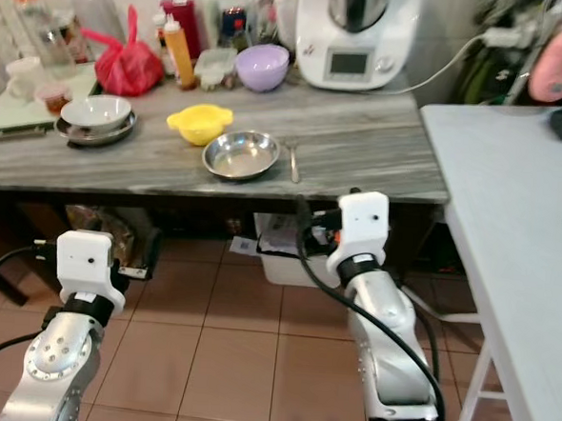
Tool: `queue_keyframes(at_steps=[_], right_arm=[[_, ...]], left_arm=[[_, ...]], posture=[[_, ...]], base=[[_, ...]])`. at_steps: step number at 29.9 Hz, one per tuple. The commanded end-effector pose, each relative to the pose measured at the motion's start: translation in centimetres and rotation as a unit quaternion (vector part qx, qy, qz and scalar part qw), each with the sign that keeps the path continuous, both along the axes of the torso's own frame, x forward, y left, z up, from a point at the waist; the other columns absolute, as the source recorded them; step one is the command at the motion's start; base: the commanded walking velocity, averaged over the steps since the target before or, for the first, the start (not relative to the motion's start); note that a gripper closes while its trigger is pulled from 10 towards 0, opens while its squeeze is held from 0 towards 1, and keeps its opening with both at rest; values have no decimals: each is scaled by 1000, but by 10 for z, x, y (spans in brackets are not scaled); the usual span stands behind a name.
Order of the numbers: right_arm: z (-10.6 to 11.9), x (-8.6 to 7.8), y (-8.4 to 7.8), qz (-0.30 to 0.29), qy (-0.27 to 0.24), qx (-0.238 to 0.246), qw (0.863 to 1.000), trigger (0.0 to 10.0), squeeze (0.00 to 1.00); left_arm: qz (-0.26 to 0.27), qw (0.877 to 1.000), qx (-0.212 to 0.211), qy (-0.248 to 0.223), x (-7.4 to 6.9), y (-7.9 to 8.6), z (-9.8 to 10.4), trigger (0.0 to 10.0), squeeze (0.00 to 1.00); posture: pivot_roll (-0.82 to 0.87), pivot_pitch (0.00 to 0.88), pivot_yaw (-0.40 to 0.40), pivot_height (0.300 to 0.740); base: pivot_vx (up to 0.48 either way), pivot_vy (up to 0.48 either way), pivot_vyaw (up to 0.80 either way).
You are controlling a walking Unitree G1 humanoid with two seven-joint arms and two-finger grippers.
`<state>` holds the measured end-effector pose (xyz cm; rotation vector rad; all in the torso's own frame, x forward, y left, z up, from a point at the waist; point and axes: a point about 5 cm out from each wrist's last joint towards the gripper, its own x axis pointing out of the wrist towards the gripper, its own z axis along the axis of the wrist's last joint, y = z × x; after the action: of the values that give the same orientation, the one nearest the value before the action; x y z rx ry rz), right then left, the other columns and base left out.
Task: Setting the table
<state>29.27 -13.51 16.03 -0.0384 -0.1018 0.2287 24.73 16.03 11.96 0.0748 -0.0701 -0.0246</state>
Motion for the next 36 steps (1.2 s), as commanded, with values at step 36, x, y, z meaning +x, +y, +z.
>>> queue_keyframes(at_steps=[36], right_arm=[[10,3,4,-9,-15,-6,1000,10000,0]], left_arm=[[-32,999,-16,2,0,0,3,10000,0]], posture=[[-82,70,98,740]], base=[[0,-274,0]])
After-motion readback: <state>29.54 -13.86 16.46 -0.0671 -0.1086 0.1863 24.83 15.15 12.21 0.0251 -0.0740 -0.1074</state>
